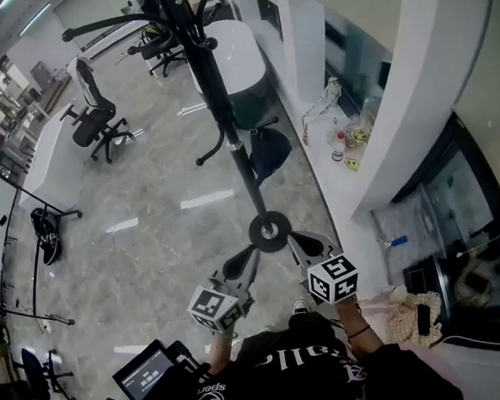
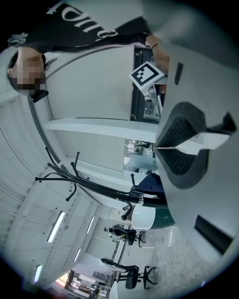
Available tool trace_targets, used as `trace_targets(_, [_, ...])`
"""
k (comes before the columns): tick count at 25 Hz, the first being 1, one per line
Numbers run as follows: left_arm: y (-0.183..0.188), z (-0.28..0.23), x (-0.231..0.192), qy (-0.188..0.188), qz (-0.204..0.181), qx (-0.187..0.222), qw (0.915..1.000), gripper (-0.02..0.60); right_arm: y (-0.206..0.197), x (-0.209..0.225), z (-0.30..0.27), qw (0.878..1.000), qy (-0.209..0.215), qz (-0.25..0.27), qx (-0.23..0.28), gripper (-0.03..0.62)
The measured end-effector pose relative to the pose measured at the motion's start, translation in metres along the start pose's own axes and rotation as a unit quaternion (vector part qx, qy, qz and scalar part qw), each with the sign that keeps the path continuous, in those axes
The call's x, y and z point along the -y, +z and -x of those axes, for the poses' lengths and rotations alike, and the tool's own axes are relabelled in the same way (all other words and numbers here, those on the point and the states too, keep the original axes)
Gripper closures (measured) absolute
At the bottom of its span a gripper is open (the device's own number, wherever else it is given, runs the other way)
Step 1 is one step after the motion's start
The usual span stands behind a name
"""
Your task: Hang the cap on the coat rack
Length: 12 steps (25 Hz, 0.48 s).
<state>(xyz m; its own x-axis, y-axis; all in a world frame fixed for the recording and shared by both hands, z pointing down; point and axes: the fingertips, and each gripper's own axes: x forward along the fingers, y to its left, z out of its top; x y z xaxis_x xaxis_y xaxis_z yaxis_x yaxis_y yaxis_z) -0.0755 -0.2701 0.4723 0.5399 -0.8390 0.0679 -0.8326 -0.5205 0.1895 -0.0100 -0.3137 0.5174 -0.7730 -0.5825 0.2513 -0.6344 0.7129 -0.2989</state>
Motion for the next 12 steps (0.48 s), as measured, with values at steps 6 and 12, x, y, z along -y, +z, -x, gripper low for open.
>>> trace_targets(6, [-0.003,0.056,-0.009,-0.004,-0.001,0.009,0.9999,0.577,-0.016,-0.051,-0.005,1.000,-0.001,-0.011,0.003,0.578])
trace_targets(12, [-0.002,0.123,-0.019,-0.008,0.004,0.010,0.9999,0.577,-0.031,-0.115,-0.005,0.999,-0.010,-0.029,0.017,0.578])
